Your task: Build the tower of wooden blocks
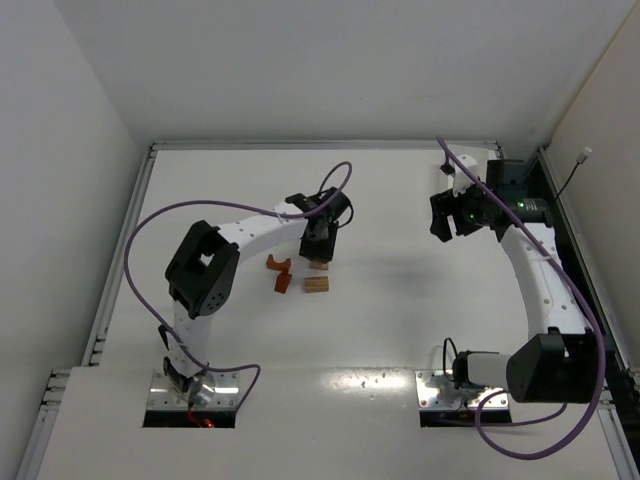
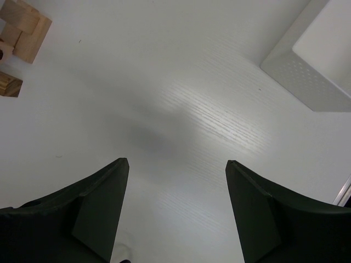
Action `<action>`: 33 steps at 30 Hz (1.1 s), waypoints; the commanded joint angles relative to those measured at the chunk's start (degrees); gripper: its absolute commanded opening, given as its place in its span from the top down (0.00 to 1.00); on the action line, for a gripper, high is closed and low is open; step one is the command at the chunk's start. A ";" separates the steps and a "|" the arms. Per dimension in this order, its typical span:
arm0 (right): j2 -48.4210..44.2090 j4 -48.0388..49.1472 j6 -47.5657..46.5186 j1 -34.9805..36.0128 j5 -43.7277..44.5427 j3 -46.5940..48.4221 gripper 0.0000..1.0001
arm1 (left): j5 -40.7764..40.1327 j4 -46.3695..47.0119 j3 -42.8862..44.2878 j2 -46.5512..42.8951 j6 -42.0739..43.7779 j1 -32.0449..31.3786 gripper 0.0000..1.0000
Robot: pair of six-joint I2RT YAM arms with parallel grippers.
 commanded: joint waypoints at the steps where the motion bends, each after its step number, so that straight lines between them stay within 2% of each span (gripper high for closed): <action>1: -1.27 1.38 0.94 -0.31 -0.48 -0.25 0.31 | -2.60 0.06 3.14 0.74 -1.47 -0.32 1.00; 33: 0.40 1.38 0.94 -0.31 -0.48 0.28 0.31 | -3.92 0.59 6.39 5.93 -2.09 1.79 1.00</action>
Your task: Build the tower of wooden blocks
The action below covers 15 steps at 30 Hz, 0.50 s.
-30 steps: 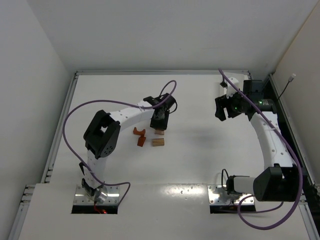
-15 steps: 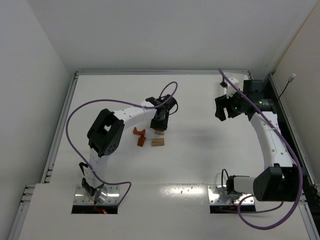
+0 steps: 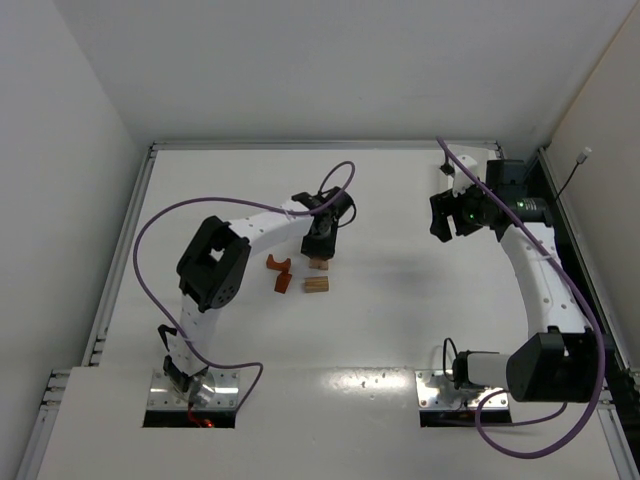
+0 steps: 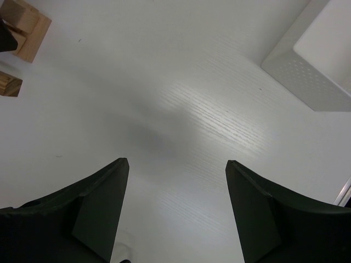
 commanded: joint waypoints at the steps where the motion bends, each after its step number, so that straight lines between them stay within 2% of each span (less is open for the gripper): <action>1: 0.29 1.38 0.94 -0.31 -0.48 0.32 0.31 | -0.60 0.61 2.21 1.01 -0.75 0.91 1.00; 7: 0.82 1.38 0.94 -0.31 -1.01 0.84 0.31 | 0.62 1.23 2.21 1.54 -0.23 1.44 1.00; 9: 0.82 1.38 0.94 -0.31 -1.01 0.85 0.31 | 1.24 1.23 2.21 1.54 -0.23 1.44 0.96; 10: 0.82 1.38 0.94 -0.31 -1.01 0.85 0.31 | 1.25 1.23 2.21 1.54 0.30 1.44 0.93; 11: 1.34 1.38 0.94 -0.31 -1.01 0.85 0.31 | 1.25 1.23 2.21 1.54 0.30 1.44 0.83; 12: 1.34 1.38 0.94 -0.31 -1.01 1.37 0.31 | 2.20 1.23 2.21 1.54 0.91 1.44 0.76; 15: 1.34 1.38 0.94 -0.31 -1.01 1.38 0.31 | 3.00 1.75 2.21 1.54 0.92 1.44 0.62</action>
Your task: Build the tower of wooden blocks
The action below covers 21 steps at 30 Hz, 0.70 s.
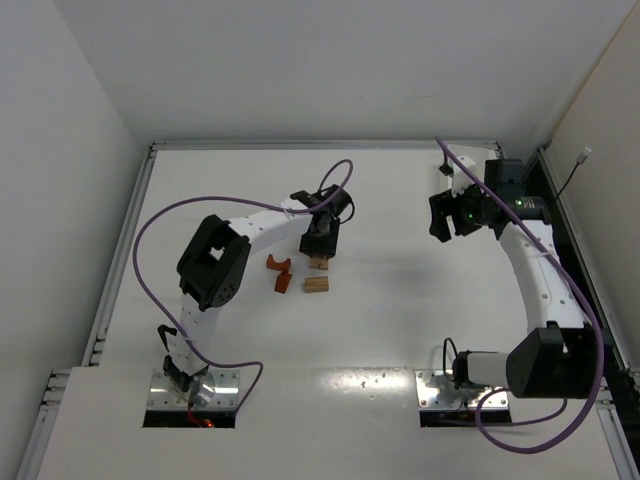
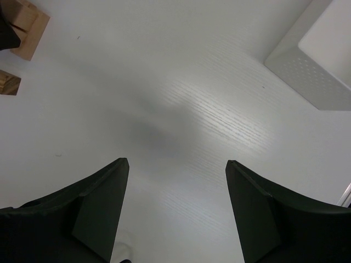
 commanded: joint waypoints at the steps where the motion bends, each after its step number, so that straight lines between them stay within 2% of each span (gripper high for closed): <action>1: 0.18 1.41 0.94 -0.29 -0.99 1.38 0.31 | 2.15 1.21 1.56 0.73 0.35 0.48 0.60; 2: 0.18 1.41 0.42 -0.29 -0.99 1.38 0.31 | 2.15 1.21 1.56 0.73 0.87 0.48 0.51; 5: 0.18 1.93 0.42 -0.29 -0.99 1.38 0.31 | 2.68 1.21 1.03 0.73 1.40 0.48 0.35; 6: 0.18 1.93 0.42 -0.29 -0.99 1.38 0.31 | 2.68 1.21 1.03 0.03 1.40 0.48 0.24; 8: 0.18 1.93 0.42 -0.29 -0.99 1.38 0.31 | 2.68 1.73 0.41 -0.58 1.40 0.48 0.15; 13: 0.18 1.93 -1.16 -0.29 -0.99 0.85 0.31 | -0.92 2.26 -1.51 -5.67 2.63 -0.83 0.13; 17: -1.57 -0.52 -6.95 1.99 -4.58 -1.25 0.31 | -2.24 6.39 -7.40 -19.96 5.70 -2.07 0.13; 19: -1.57 -2.01 -12.05 5.23 -6.51 -1.26 0.30 | -4.16 6.39 -8.72 -24.56 8.25 -2.07 0.13; 21: -1.57 -4.30 -17.23 10.83 -6.52 -0.65 0.26 | -6.01 5.78 -8.73 -30.36 10.45 0.38 0.08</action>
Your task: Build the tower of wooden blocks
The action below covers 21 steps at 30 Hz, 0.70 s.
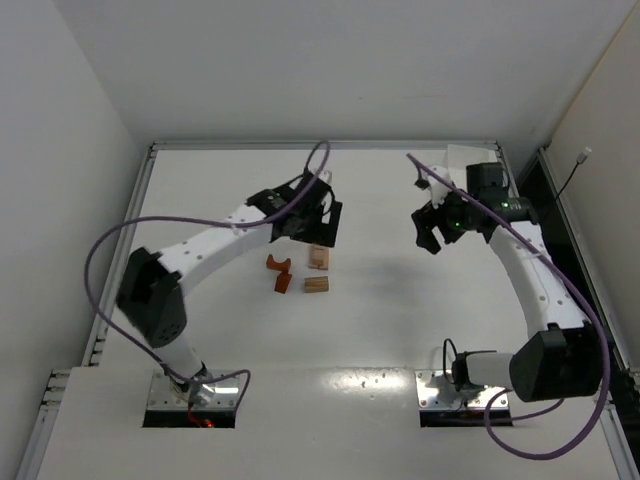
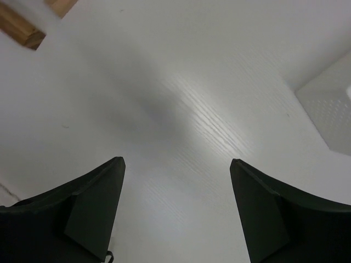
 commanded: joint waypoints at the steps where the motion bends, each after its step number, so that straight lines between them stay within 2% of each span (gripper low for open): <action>1: -1.40 -3.08 -10.34 8.32 -3.51 0.75 0.24 | -4.81 2.87 0.04 -11.75 3.92 3.07 0.06; 5: 2.02 -4.93 -15.63 20.72 -1.66 4.62 0.19 | -4.30 -0.19 -0.58 -16.08 5.67 15.88 0.03; 9: 6.94 -4.40 -17.99 35.20 0.27 8.65 0.19 | -4.29 -1.88 -2.07 -17.56 6.21 24.15 0.03; 12: 14.74 -3.88 -18.61 40.58 -0.68 12.16 0.21 | -0.27 -2.93 -3.30 -18.80 6.21 31.37 0.03; 13: 14.77 -3.88 -18.61 41.39 -1.39 13.05 0.21 | -0.25 -2.93 -3.30 -18.80 6.21 33.22 0.03; 18: 26.00 -3.36 -18.61 44.12 -4.82 18.51 0.26 | 2.03 -4.60 -3.83 -20.03 7.61 43.14 0.03; 21: 28.91 -1.95 -18.61 44.73 -5.35 19.65 0.31 | 5.71 -5.30 -3.83 -20.03 8.14 46.85 0.03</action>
